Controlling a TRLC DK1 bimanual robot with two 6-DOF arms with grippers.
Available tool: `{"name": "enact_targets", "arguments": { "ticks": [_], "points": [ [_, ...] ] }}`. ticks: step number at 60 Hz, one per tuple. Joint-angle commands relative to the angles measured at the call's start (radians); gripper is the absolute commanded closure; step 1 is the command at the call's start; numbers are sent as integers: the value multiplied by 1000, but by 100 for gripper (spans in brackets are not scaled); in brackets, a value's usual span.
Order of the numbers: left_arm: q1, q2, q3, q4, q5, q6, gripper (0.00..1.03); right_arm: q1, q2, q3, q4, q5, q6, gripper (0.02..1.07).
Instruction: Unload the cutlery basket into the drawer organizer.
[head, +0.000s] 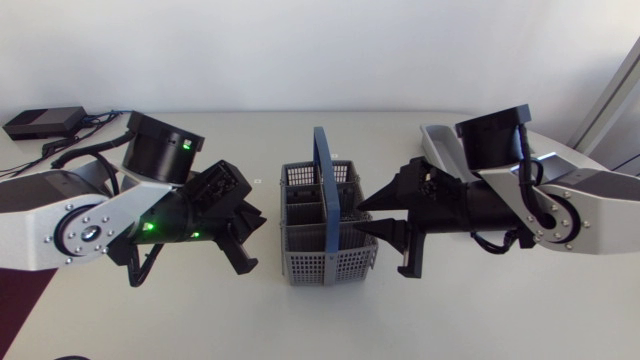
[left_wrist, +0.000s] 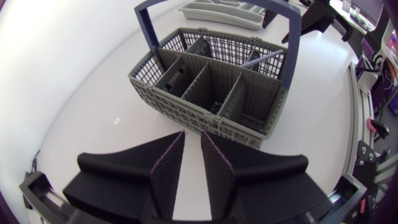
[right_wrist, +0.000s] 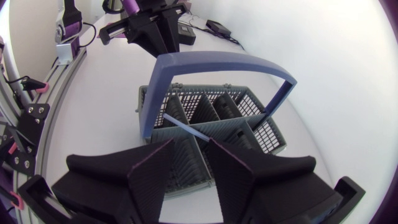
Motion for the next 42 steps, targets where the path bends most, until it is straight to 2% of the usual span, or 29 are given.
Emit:
{"name": "enact_targets", "arguments": {
  "ticks": [1, 23, 42],
  "points": [
    [-2, 11, 13, -10, -7, -2, 80, -14, 47, -21, 27, -24, -48, 59],
    [0, 37, 6, 0, -9, -2, 80, -43, 179, -4, 153, -128, -78, 59],
    [4, 48, 6, 2, -10, -4, 80, -19, 205, 9, 192, -148, -74, 59]
  ]
}}
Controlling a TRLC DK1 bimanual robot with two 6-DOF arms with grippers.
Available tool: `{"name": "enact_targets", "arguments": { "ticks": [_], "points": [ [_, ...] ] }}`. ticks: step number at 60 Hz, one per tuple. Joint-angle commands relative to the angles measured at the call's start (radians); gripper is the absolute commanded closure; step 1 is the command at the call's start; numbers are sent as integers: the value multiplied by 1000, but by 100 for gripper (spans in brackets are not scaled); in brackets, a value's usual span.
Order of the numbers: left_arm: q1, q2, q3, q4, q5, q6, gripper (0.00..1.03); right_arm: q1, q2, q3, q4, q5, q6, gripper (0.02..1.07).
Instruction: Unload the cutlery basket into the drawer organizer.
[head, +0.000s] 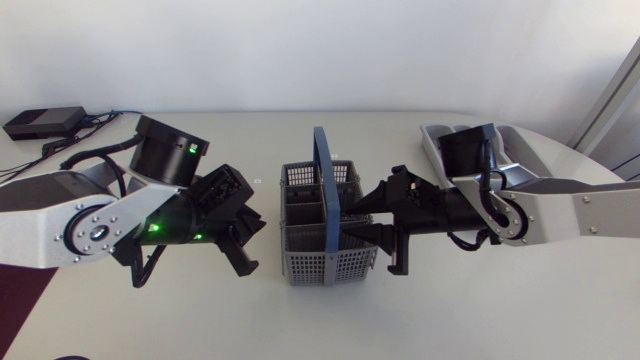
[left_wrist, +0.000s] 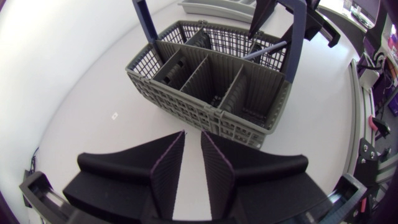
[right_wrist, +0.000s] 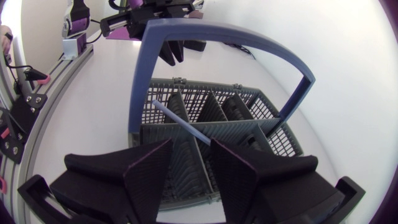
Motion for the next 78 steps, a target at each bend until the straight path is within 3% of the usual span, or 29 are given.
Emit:
{"name": "enact_targets", "arguments": {
  "ticks": [1, 28, 37, 47, 78],
  "points": [
    [3, 24, 7, 4, -2, -4, 80, 16, 10, 8, 13, -12, -11, 59],
    [-6, 39, 10, 4, -4, -7, 80, 57, 40, 28, 66, -1, 27, 60],
    [-8, 44, 13, 8, -4, -7, 80, 62, 72, 51, 68, -1, 26, 72],
    [-11, 50, 10, 12, -4, -7, 80, 74, 93, 60, 71, 2, 26, 94],
    [-11, 39, 3, 12, -4, -7, 80, 42, 43, 39, 71, -3, 39, 96]
  ]
}}
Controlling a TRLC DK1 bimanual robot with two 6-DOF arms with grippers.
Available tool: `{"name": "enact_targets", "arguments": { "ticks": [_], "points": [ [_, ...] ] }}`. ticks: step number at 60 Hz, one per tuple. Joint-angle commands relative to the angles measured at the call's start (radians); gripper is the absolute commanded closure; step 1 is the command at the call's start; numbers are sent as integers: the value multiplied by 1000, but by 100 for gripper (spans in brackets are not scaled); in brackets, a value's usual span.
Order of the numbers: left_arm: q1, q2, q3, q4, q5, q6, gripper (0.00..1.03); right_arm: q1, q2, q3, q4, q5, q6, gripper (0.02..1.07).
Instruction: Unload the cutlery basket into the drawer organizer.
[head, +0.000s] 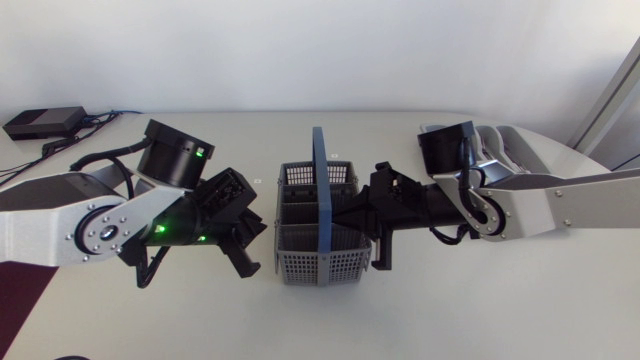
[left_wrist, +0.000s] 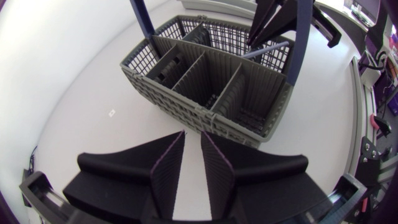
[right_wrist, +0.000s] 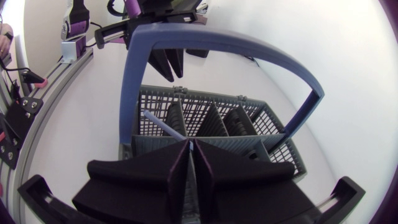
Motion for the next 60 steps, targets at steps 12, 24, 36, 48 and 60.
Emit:
{"name": "enact_targets", "arguments": {
  "ticks": [12, 24, 36, 48, 60],
  "points": [
    [-10, 8, 1, 5, -6, -9, 80, 19, -22, -51, 84, 22, 6, 60],
    [-11, 11, 3, 5, -7, -9, 80, 30, -22, -56, 85, 28, -5, 53],
    [-11, 18, 3, 7, -9, -9, 80, 33, -35, -77, 91, 45, -29, 53],
    [-13, 20, 4, 8, -9, -9, 80, 76, -67, -129, 156, 114, -42, 53],
    [-13, 23, 10, 8, -9, -9, 80, 99, -71, -134, 172, 146, -40, 53]
  ]
}}
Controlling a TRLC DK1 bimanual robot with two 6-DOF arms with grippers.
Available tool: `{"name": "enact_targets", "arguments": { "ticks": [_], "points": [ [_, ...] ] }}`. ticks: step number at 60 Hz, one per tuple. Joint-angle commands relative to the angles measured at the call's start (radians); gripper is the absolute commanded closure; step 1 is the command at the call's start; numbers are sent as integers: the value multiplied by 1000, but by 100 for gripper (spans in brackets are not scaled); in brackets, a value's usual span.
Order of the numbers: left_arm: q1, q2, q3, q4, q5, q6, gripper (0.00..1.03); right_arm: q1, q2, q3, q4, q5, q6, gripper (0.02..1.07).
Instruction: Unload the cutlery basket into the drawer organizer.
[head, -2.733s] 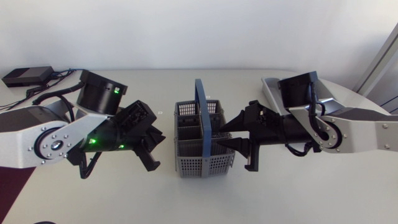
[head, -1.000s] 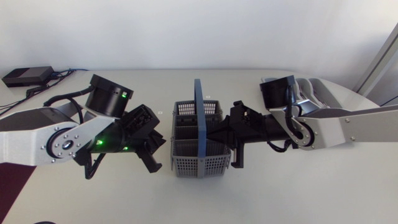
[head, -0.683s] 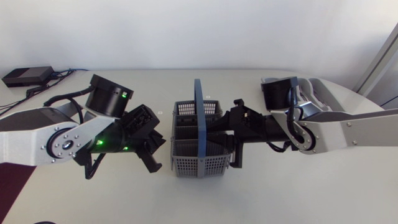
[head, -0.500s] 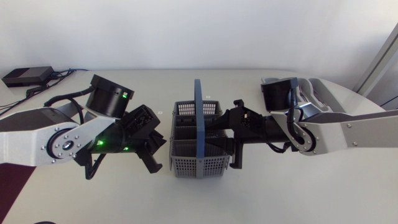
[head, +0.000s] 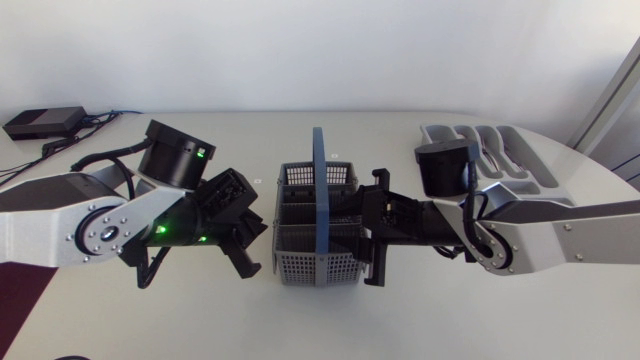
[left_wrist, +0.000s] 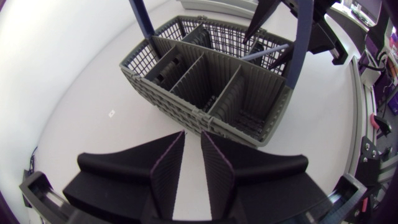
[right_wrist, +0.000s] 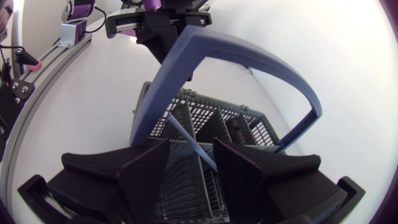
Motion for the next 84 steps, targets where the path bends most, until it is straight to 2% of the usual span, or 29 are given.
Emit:
{"name": "enact_targets", "arguments": {
  "ticks": [1, 10, 26, 35, 39, 65, 74, 84],
  "points": [
    [-7, 23, 10, 8, -4, -8, 80, 9, -12, -19, 12, 13, -13, 54],
    [-7, 23, 9, 8, -4, -7, 80, 9, 0, -9, 26, 17, -8, 58],
    [-7, 28, 10, 10, -4, -7, 80, 14, 25, 4, 35, 17, -13, 83],
    [-7, 28, 9, 11, -2, -8, 80, 22, 39, 10, 37, 17, -13, 89],
    [-8, 28, 9, 11, -2, -8, 80, 26, 46, 14, 38, 20, -12, 96],
    [-10, 28, 10, 11, -2, -8, 80, -23, 16, -3, 49, -6, 10, 97],
    [-11, 28, 6, 11, -4, -10, 80, -89, 11, 4, 44, -90, 59, 97],
    [-15, 28, 12, 11, -6, -10, 80, -184, 13, 64, -23, -248, 145, 97]
  ]
}}
